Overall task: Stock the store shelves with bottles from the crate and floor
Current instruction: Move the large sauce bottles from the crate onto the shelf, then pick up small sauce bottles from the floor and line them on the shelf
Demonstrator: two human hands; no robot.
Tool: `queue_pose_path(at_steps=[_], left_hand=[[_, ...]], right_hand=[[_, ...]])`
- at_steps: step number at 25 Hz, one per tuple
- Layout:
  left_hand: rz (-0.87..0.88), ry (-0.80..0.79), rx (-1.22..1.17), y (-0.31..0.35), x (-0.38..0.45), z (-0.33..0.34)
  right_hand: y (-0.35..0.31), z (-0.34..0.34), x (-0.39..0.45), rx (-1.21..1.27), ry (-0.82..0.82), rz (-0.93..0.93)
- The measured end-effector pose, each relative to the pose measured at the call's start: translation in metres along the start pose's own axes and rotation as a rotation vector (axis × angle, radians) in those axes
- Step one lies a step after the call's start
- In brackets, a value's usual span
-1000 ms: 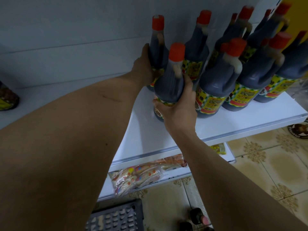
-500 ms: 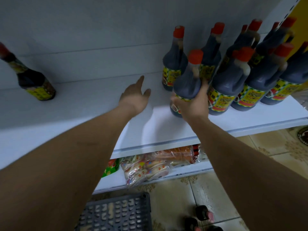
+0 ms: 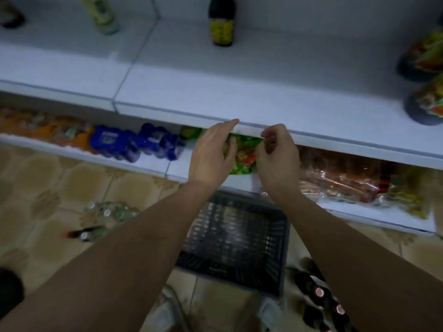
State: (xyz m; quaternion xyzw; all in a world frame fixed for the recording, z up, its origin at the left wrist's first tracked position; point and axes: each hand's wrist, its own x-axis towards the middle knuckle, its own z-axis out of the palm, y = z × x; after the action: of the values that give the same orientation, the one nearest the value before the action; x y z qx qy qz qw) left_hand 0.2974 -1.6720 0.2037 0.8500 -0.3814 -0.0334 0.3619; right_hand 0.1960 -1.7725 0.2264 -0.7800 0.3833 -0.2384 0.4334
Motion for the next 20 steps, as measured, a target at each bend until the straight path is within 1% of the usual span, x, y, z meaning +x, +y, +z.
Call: queue_pose_path(at_steps=[2,4,5,9,11,13,14,16,17,18,20], left_hand=[[-0.128,0.046,0.01,-0.041,-0.036,-0.039],[-0.244,0.052,0.02,-0.076,-0.073,-0.071],[-0.313,0.054,0.023,-0.093,-0.092,-0.085],[-0.554,0.083,0.089,-0.158,-0.156,-0.123],[-0.695,0.104,0.051,-0.187,-0.184,-0.138],[-0.928,0.13,-0.028,-0.217,-0.21,-0.155],[-1.077,0.122,-0.08,-0.233,-0.223,-0.163],[-1.348,0.052,-0.211,-0.264,-0.249,-0.179],[-1.43,-0.007,-0.269,-0.277,-0.261,-0.185],[-1.464,-0.073,-0.301,-0.287,-0.273,-0.188],[-1.464,-0.198,-0.308,-0.305,-0.293,-0.188]], right_hand=[[-0.02,0.035,-0.025,-0.066,-0.145,-0.105],[-0.035,0.065,-0.052,-0.13,-0.225,-0.203],[-0.04,0.081,-0.065,-0.155,-0.258,-0.222],[-0.049,0.146,-0.111,-0.245,-0.454,-0.202],[-0.048,0.174,-0.128,-0.289,-0.564,-0.17],[-0.046,0.199,-0.143,-0.38,-0.71,-0.116],[-0.044,0.21,-0.151,-0.438,-0.818,-0.074],[-0.041,0.233,-0.169,-0.554,-1.056,0.03],[-0.04,0.243,-0.179,-0.602,-1.155,0.085],[-0.04,0.252,-0.187,-0.636,-1.228,0.133],[-0.041,0.27,-0.202,-0.662,-1.298,0.196]])
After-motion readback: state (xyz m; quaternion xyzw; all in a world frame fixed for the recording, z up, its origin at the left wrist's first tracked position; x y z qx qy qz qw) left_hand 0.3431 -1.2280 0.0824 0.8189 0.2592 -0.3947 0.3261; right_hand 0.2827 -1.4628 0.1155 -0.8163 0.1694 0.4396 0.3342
